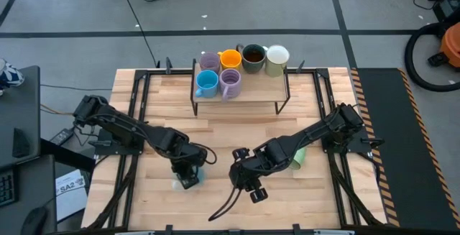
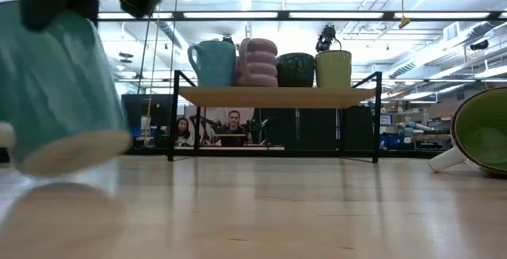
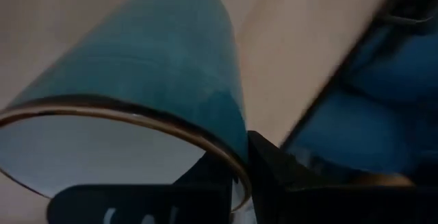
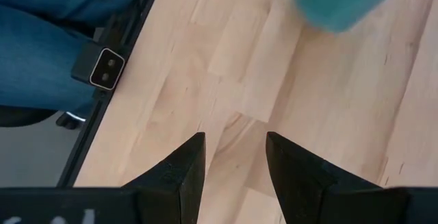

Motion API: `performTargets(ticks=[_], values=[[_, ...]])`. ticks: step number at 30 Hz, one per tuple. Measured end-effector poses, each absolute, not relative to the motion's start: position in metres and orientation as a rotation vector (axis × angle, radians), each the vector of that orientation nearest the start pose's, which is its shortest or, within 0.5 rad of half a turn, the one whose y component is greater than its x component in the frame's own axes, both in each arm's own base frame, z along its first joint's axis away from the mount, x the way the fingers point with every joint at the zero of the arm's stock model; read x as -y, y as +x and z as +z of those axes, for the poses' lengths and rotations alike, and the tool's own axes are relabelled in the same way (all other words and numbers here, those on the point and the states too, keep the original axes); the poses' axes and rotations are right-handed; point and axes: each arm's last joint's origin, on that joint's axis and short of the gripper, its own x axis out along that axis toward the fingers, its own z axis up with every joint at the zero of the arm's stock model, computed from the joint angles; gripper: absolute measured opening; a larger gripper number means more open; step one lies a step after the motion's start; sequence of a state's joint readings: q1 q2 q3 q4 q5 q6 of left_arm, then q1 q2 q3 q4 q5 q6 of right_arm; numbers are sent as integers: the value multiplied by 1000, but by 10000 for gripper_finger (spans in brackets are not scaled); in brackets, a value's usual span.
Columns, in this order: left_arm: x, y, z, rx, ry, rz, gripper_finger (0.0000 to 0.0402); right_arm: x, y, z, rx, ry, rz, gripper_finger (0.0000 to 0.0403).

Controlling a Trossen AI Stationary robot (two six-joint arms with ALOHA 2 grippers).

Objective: Place coffee mugs
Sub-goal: Put the blue mug on the shelf

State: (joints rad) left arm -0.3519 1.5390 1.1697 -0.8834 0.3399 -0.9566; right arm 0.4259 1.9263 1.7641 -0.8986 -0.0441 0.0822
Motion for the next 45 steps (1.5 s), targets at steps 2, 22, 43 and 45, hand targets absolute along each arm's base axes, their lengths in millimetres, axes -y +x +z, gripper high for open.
performTargets(ticks=[2,22,43,45], values=[[108,269,260,-1452,-725,100,29,-169,374,286,-1065,-132,380,160],[112,285,251,-1516,-592,268,29,-169,374,286,-1062,-146,388,160],[116,297,238,-1500,-578,238,56,-169,374,286,-1060,-156,394,160],[116,299,238,-1486,-581,225,66,-169,374,286,-1060,-156,394,160]])
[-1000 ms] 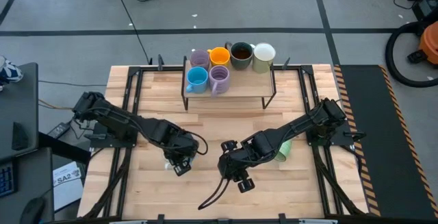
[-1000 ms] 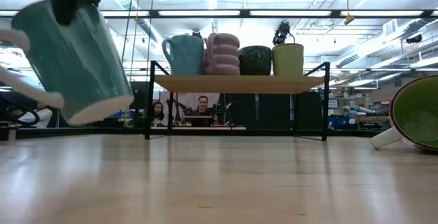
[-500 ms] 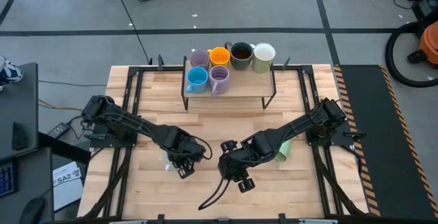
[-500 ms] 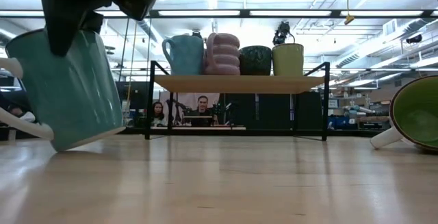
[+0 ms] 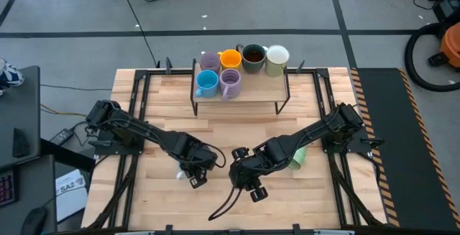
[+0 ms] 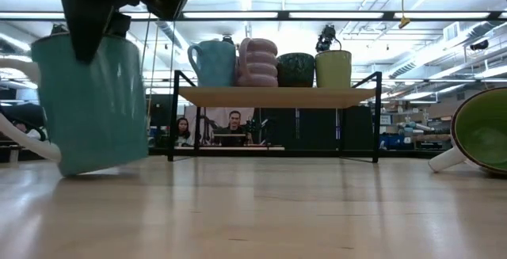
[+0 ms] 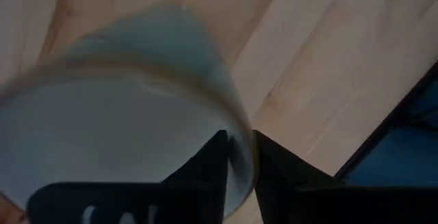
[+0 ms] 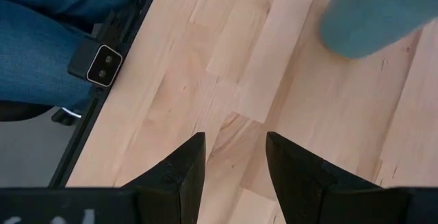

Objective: Place coffee mugs
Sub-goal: Put the blue mug on the shelf

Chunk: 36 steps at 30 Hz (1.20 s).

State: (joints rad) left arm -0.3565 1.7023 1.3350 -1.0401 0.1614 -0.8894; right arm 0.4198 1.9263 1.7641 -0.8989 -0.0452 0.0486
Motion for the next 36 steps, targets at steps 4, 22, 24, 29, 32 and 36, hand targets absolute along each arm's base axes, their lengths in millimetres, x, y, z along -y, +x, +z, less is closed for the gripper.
performTargets(ticks=[4,22,24,29,32,36], values=[[118,303,239,-1443,-564,167,95,-169,374,286,-1060,-156,394,160],[119,310,250,-1368,-573,101,169,-169,374,286,-1060,-156,395,160],[120,310,257,-1351,-558,74,169,-169,375,286,-1059,-155,394,160],[121,305,281,-1290,-521,-5,169,-169,375,286,-1052,-152,394,160],[121,298,292,-1257,-478,-37,169,-169,376,287,-1044,-149,395,160],[120,281,306,-1237,-386,-13,169,-171,377,288,-1021,-145,399,160]])
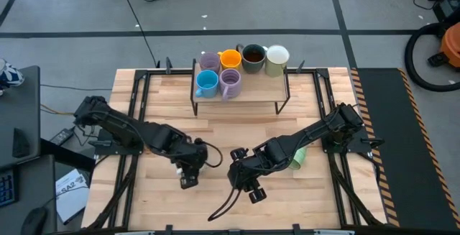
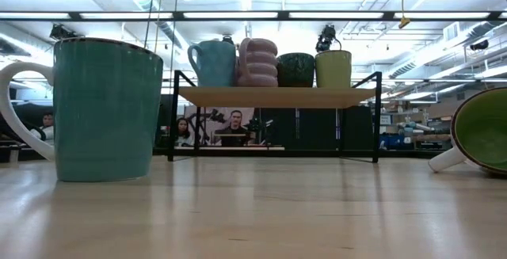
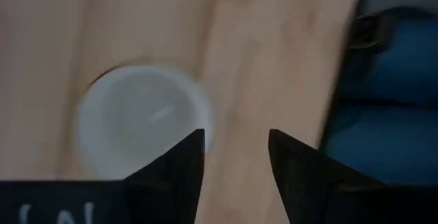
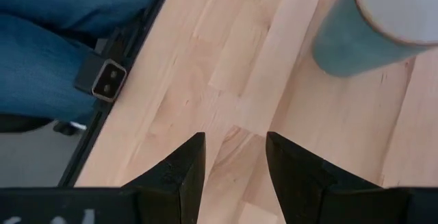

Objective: Place coffee mugs
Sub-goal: Put the blue mug on the shelf

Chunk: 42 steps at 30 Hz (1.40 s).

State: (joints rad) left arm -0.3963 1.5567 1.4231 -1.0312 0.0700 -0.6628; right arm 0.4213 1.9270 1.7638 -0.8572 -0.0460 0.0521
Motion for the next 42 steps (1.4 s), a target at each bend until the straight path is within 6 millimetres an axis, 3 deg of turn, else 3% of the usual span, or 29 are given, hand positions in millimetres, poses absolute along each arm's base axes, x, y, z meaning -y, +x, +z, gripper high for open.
performTargets(ticks=[9,21,29,42], values=[[112,243,307,-1292,-162,342,169,-171,379,289,-1002,-141,401,160],[98,228,249,-1394,-74,552,169,-173,389,295,-869,-152,337,160],[99,232,221,-1329,-141,513,169,-169,397,301,-780,-146,285,160],[121,243,220,-1271,-316,304,169,-170,398,301,-775,-144,286,160]])
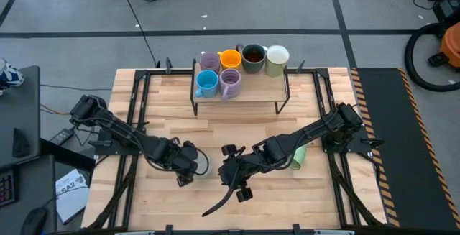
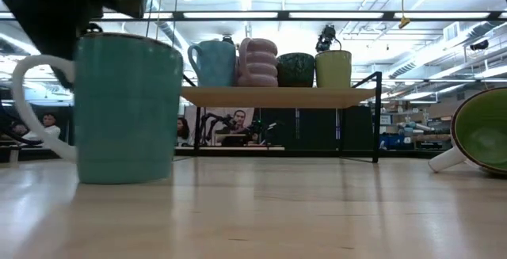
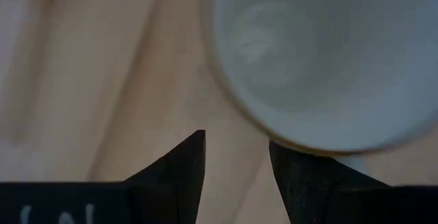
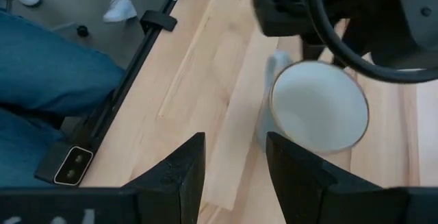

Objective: Place coffee mugs
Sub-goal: Put the blue mug on the shelf

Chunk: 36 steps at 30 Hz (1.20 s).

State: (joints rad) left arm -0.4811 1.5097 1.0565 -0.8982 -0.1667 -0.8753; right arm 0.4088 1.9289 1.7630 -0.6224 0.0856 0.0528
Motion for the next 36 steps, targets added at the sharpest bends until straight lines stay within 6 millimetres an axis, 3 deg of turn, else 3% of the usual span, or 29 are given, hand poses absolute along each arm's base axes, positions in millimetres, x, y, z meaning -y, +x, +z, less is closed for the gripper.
performTargets(ticks=[7,28,36], values=[[133,253,224,-1152,-381,207,169,-170,398,301,-776,-137,283,160],[124,238,224,-1294,-279,224,169,-170,405,308,-658,-149,217,160],[122,234,223,-1331,-252,251,169,-168,407,277,-640,-174,197,160]])
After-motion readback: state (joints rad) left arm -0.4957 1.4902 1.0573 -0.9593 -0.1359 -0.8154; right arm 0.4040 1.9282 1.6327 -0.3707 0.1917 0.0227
